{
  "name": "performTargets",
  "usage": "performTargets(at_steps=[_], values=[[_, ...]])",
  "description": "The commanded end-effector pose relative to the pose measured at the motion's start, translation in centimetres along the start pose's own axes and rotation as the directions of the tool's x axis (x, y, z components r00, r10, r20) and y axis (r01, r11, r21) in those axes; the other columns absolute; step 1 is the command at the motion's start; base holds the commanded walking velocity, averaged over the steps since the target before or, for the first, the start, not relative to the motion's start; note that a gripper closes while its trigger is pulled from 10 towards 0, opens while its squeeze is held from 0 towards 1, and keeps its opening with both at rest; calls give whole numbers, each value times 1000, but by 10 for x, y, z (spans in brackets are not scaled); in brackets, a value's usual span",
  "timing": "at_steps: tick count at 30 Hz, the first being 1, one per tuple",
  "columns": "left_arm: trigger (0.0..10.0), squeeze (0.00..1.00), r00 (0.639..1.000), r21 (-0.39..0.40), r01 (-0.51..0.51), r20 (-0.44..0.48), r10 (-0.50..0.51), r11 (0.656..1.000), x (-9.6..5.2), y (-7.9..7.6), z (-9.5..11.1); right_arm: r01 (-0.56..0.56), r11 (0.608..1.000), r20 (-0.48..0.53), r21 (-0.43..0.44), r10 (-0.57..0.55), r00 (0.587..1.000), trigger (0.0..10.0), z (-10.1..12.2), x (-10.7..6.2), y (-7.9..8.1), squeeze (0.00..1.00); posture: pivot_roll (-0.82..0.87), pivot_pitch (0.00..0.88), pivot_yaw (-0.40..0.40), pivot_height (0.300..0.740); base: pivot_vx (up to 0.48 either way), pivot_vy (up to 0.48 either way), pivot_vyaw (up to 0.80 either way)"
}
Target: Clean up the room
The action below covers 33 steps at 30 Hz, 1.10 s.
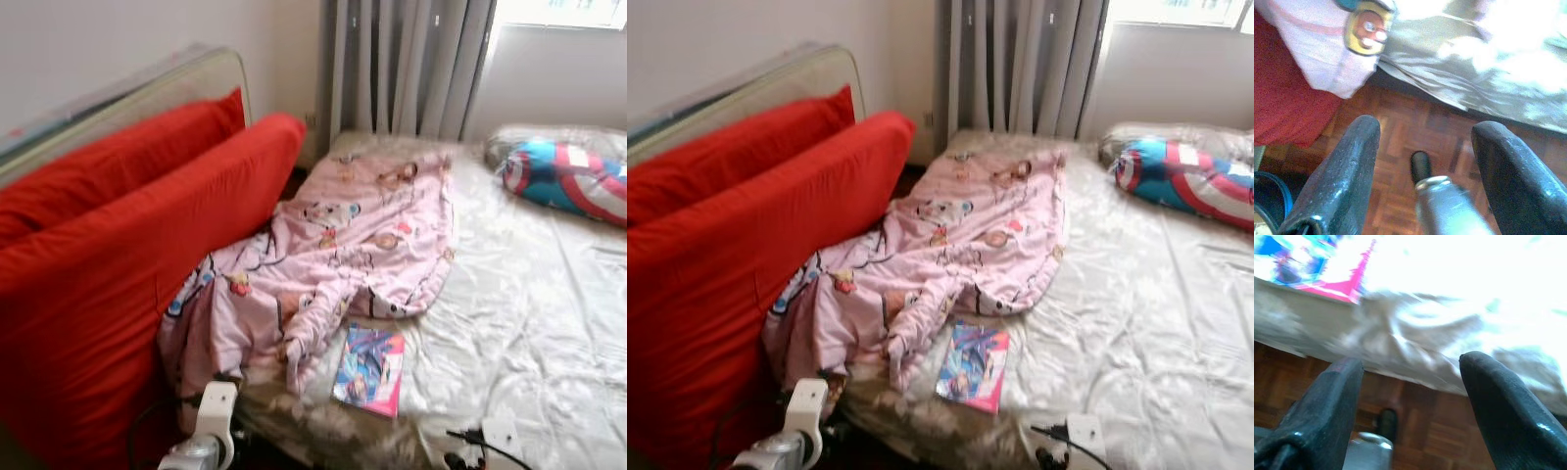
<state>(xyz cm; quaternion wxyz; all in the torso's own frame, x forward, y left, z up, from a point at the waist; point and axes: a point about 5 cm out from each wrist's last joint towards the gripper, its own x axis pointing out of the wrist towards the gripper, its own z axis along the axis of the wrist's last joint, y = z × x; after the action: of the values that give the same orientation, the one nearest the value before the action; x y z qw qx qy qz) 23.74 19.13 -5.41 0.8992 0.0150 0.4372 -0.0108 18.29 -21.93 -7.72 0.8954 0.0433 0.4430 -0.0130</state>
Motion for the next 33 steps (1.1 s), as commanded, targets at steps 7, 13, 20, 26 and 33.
performTargets(at_steps=[7,13,20,26,33], values=[[10000,0,999,-26,-8,39,9,1000,-1,2,1,-8,1000,31,30,8,999,10000,5,1,4,0,28,17,-10,740,0,0,242],[10000,0,990,-44,-37,134,43,998,-2,4,8,-18,999,105,31,14,994,10000,11,1,5,0,32,18,-7,740,0,0,0],[10000,0,969,-58,-46,239,59,997,-4,6,16,-26,999,202,39,18,979,10000,19,0,7,0,30,17,-5,740,0,0,0],[10000,0,940,-53,-65,330,79,996,-7,7,23,-45,999,270,23,37,962,10000,25,-2,8,0,31,6,4,740,0,0,0],[10000,0,902,-80,-62,422,90,995,-11,8,29,-48,996,344,73,20,939,10000,28,-4,8,0,29,0,7,740,0,0,0]])
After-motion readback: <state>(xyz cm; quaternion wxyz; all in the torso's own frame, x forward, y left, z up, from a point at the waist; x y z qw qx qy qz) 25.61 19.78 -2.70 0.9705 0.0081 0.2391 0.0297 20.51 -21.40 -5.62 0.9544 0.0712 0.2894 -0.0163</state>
